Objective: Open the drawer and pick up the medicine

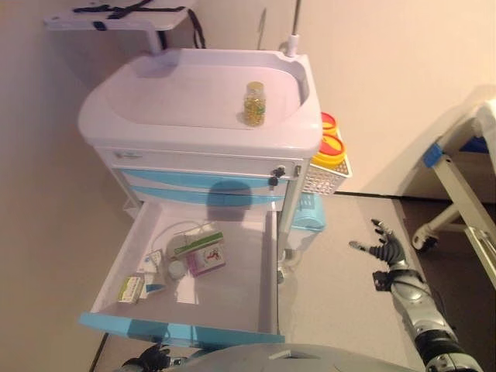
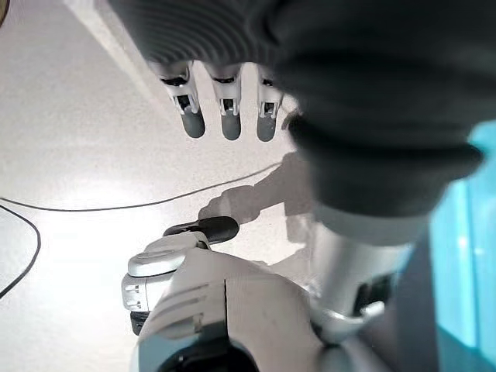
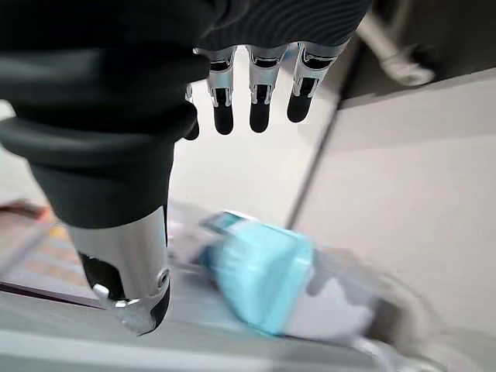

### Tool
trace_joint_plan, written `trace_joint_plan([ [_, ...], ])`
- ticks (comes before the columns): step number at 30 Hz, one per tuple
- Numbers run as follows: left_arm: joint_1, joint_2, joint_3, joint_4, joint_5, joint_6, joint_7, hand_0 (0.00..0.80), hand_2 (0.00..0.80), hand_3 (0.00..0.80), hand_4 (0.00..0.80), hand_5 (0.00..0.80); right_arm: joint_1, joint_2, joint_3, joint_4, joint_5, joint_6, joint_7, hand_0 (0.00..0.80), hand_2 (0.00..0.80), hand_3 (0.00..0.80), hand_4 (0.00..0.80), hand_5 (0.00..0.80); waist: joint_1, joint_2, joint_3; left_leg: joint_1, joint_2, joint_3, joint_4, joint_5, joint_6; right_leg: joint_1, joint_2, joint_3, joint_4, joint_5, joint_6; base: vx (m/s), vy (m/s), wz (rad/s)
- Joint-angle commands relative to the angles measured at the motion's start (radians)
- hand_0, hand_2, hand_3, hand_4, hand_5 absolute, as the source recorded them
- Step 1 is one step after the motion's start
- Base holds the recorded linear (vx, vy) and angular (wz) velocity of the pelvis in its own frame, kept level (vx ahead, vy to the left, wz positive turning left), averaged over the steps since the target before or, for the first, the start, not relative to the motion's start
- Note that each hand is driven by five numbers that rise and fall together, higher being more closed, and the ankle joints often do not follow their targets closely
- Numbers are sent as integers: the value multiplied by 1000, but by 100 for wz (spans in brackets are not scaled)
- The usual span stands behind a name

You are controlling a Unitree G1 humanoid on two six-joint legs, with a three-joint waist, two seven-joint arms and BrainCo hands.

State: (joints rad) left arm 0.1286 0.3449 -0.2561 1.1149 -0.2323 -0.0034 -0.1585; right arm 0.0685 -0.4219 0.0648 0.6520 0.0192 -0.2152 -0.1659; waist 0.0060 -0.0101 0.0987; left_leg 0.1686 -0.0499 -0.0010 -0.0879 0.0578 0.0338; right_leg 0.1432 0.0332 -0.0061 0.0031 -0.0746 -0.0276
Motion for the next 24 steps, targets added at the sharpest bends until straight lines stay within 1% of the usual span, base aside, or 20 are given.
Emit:
trace_joint_plan([
  [1,-68,-52,30,13,49,-59,10,0,0,0,0,0,-11,35,69,27,-84,-63,-14,0,0,0,0,0,-11,-41,-14,-23,-21,24,111,-182,-12,-59,-74,45,-27,75,128,-8,-13,-6],
  [3,-80,-51,30,14,81,-73,25,0,0,0,0,0,9,38,97,92,-107,-68,-14,0,0,0,0,0,-19,-37,-11,-27,-20,31,113,-180,-11,-66,-70,50,-25,77,126,2,-3,-16],
  [6,-99,-43,12,12,146,-99,53,0,0,0,0,0,26,53,115,178,-88,-80,4,0,0,0,0,0,-30,-29,-6,-32,-19,39,117,-178,-11,-75,-66,54,-16,76,121,7,11,-16],
  [8,-113,-36,-10,5,210,-120,86,0,0,0,0,0,39,62,128,225,-86,-69,24,0,0,0,0,0,-41,-21,0,-34,-18,45,118,-176,-11,-81,-64,56,-9,73,119,9,26,-11],
  [11,-144,-17,-51,-16,283,-127,119,0,0,0,0,0,48,69,153,281,-108,-51,53,0,0,0,0,0,-55,-7,7,-34,-16,48,116,-171,-13,-89,-61,61,1,69,116,14,44,-19],
  [12,-153,-11,-63,-24,291,-125,124,0,0,0,0,0,49,67,159,302,-114,-52,57,0,0,0,0,0,-58,-4,9,-35,-15,49,116,-170,-14,-91,-60,62,3,68,116,20,41,-9],
  [14,-175,2,-91,-51,321,-121,136,0,0,0,0,0,51,65,171,340,-106,-8,69,0,0,0,0,0,-63,7,11,-35,-14,49,115,-167,-14,-93,-60,63,8,64,114,27,47,-6],
  [15,-184,9,-100,-65,331,-113,136,0,0,0,0,0,49,61,170,356,-101,0,79,0,0,0,0,0,-65,11,12,-36,-13,49,116,-166,-15,-95,-60,62,11,62,112,27,49,-11],
  [17,-202,21,-120,-94,362,-98,141,0,0,0,0,0,46,56,172,386,-111,0,87,0,0,0,0,0,-67,19,15,-37,-12,46,116,-163,-16,-98,-59,61,16,60,110,31,34,-13],
  [18,-212,30,-136,-110,404,-94,150,0,0,0,0,0,45,52,176,395,-122,-3,88,0,0,0,0,0,-69,23,17,-38,-12,46,118,-162,-17,-99,-59,61,20,58,109,47,29,-10],
  [20,-234,56,-156,-138,418,-78,146,0,0,0,0,0,44,40,182,395,-115,-6,84,0,0,0,0,0,-75,28,22,-40,-13,43,121,-159,-19,-104,-57,64,31,54,109,52,23,-8],
  [22,-246,79,-158,-170,420,-65,139,0,0,0,0,0,44,30,180,379,-96,5,88,0,0,0,0,0,-80,31,27,-42,-14,39,124,-158,-19,-112,-55,66,46,49,107,58,10,-8],
  [24,-249,102,-160,-202,434,-63,148,0,0,0,0,0,48,22,174,372,-86,1,98,0,0,0,0,0,-85,34,35,-46,-15,34,130,-157,-18,-121,-52,69,64,43,105,76,14,-8],
])
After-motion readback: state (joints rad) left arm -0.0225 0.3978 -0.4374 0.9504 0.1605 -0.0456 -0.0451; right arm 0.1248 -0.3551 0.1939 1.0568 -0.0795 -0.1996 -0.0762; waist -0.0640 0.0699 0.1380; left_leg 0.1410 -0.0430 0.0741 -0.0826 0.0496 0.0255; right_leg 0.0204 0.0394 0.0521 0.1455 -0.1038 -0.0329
